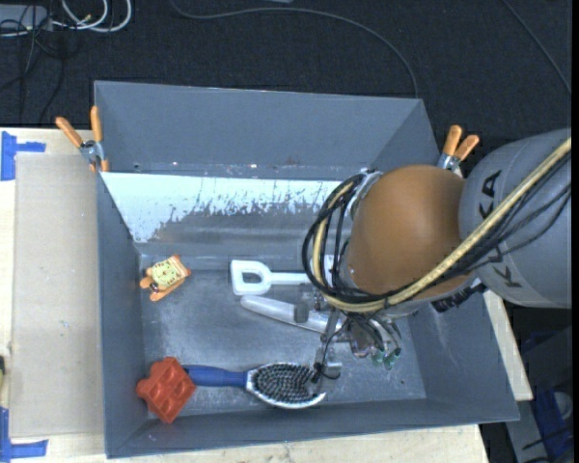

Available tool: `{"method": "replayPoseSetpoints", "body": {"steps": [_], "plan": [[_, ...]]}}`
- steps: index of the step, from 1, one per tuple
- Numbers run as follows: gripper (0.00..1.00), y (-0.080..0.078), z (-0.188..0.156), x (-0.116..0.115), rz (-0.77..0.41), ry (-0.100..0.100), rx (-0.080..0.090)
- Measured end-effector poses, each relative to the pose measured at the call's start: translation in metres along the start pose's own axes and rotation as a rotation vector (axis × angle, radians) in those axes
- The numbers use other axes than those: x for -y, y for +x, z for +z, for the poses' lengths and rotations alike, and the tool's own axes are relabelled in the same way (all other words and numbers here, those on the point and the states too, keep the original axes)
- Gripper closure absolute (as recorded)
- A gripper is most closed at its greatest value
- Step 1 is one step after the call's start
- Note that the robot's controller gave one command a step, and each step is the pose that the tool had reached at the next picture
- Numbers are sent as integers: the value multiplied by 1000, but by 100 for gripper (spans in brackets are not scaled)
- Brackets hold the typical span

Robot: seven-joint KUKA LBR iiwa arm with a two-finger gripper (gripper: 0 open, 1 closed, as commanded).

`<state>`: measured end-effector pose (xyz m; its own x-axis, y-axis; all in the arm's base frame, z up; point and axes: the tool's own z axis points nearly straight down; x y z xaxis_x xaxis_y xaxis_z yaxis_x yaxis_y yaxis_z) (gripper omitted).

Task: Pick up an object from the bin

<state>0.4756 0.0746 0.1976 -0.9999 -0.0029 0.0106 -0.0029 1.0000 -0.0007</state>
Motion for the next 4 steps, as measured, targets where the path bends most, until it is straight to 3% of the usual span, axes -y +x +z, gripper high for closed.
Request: {"method": "replayPoseSetpoints", "body": {"steps": [1, 2, 3, 4], "plan": [[0, -2, -4, 0, 3, -1, 8], [0, 0, 60, 5, 67, -1, 8], [0, 4, 92, 9, 49, 0, 0], [0, 7, 91, 22, 96, -1, 3]]}}
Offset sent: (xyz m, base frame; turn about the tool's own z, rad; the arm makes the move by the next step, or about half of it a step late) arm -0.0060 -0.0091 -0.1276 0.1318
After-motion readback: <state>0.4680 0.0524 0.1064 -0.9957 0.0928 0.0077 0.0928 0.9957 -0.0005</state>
